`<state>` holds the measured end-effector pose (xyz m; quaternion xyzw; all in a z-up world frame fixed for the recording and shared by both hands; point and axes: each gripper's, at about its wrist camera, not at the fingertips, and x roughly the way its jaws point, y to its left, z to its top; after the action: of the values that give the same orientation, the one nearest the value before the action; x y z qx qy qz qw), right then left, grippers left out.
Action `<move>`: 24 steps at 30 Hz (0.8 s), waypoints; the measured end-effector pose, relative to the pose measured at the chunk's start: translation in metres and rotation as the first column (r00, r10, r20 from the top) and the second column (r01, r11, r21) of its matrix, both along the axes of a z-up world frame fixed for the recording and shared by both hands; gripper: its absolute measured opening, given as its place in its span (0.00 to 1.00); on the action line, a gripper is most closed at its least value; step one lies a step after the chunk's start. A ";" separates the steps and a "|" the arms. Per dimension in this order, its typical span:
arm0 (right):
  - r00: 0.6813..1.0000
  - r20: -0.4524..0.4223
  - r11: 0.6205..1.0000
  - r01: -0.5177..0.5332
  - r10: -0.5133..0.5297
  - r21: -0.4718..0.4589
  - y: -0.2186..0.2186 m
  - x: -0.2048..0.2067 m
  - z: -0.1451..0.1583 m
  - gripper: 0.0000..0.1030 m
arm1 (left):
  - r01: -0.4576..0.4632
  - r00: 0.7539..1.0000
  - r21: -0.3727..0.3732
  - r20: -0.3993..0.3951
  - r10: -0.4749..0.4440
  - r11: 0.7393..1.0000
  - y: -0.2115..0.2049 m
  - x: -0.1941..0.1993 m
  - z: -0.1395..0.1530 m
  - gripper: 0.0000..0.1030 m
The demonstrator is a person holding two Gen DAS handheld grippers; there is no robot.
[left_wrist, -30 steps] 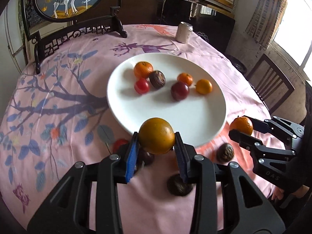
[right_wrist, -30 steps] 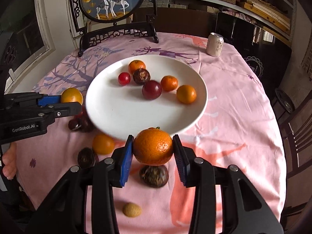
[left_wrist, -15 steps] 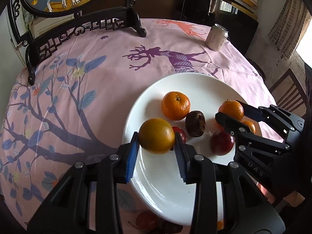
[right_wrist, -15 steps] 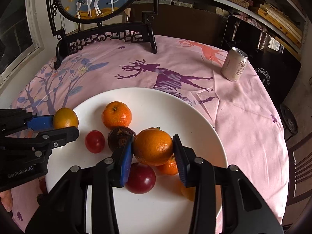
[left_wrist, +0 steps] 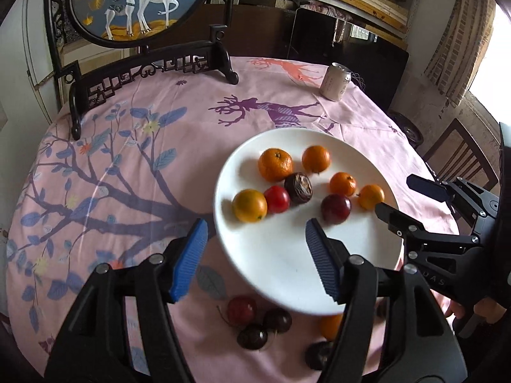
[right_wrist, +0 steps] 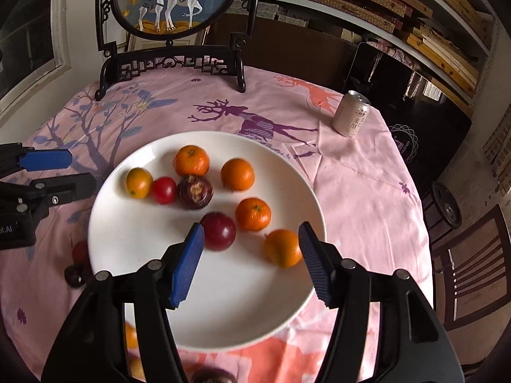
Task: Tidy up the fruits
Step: 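Grasp a passion fruit with the right tool while the left tool grasps a cherry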
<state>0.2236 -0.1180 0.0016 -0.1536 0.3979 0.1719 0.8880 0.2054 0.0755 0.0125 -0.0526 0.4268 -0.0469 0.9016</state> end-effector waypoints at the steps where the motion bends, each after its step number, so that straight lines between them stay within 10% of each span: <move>1: 1.000 -0.009 1.000 -0.001 0.001 0.012 -0.005 -0.014 -0.001 0.60 | -0.001 1.000 -0.003 0.008 0.001 1.000 0.000 -0.014 -0.002 0.65; 10: 0.996 -0.032 0.992 0.082 -0.079 0.098 -0.047 -0.114 -0.022 0.60 | 0.018 1.000 0.017 -0.010 -0.018 1.000 -0.018 -0.110 -0.046 0.71; 24: 0.977 -0.181 0.987 0.127 -0.108 0.094 -0.048 -0.103 -0.071 0.60 | 0.035 0.997 0.003 -0.064 -0.035 0.999 -0.016 -0.134 -0.065 0.73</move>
<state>0.1208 -0.1660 -0.0697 -0.0672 0.4734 0.1525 0.8650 0.0718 0.0591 -0.0523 -0.0450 0.4564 -0.0600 0.8866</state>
